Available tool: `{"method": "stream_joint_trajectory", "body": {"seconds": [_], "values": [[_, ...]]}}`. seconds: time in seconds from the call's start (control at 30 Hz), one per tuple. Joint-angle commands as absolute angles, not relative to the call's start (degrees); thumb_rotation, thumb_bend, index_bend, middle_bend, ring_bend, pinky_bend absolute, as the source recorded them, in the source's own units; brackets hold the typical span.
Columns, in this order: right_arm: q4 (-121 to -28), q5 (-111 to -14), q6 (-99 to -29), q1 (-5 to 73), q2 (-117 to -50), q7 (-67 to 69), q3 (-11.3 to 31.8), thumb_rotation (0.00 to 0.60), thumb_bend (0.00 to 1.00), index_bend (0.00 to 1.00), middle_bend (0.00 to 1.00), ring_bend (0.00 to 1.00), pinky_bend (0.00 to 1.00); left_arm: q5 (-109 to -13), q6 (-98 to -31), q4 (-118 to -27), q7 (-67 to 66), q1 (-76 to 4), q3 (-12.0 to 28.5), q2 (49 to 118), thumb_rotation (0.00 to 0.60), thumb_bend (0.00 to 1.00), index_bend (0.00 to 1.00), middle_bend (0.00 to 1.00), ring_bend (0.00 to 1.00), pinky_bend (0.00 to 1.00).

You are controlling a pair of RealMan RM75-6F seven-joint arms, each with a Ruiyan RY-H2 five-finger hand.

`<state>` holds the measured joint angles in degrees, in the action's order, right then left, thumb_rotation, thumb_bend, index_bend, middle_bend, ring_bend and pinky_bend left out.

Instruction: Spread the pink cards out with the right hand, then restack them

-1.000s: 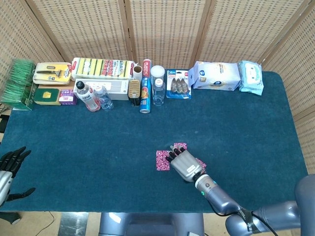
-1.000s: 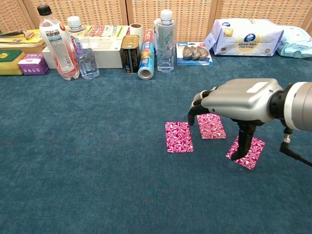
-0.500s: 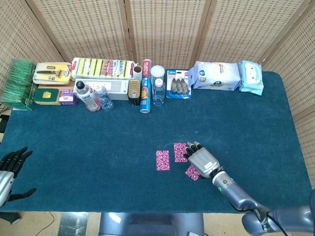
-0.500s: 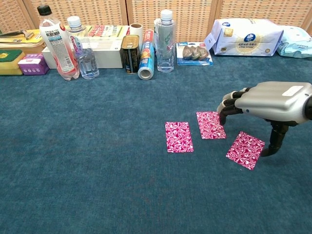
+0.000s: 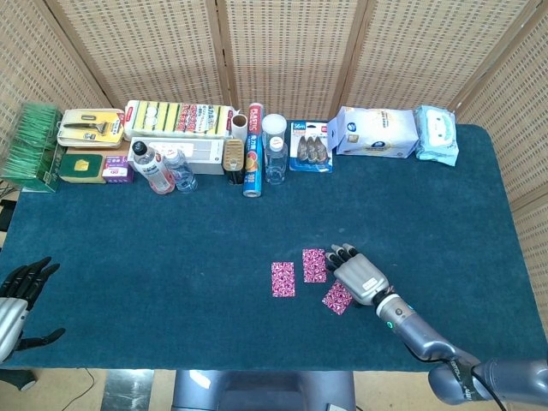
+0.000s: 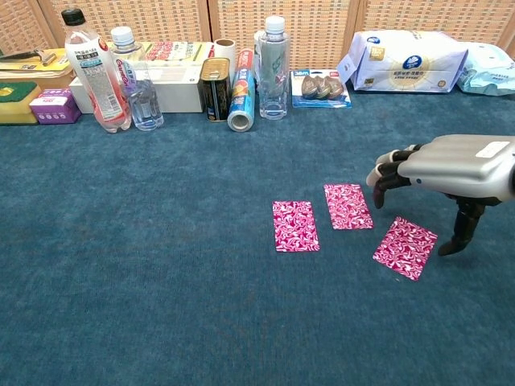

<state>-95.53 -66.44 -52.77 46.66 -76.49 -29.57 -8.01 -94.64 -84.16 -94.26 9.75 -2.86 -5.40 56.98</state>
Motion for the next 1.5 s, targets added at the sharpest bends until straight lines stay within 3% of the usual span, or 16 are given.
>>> {"method": "stream_joint_trajectory", "body": {"seconds": [0.03, 1.5], "values": [[-95.4, -67.0, -52.4, 46.3, -76.4, -29.3, -8.0, 0.600, 0.12, 0.27, 0.12, 0.06, 0.10, -94.7, -84.2, -94.3, 9.8, -2.9, -5.4, 57.0, 0.600, 0.05, 0.00, 0.00, 0.00, 0.00], [-92.2, -71.2, -48.6, 43.1, -80.0, -29.9, -5.6, 0.600, 0.13, 0.36, 0.13, 0.08, 0.12, -94.9, -84.2, -94.2, 10.3, -2.9, -5.7, 56.9, 0.600, 0.05, 0.00, 0.00, 0.00, 0.00]]}}
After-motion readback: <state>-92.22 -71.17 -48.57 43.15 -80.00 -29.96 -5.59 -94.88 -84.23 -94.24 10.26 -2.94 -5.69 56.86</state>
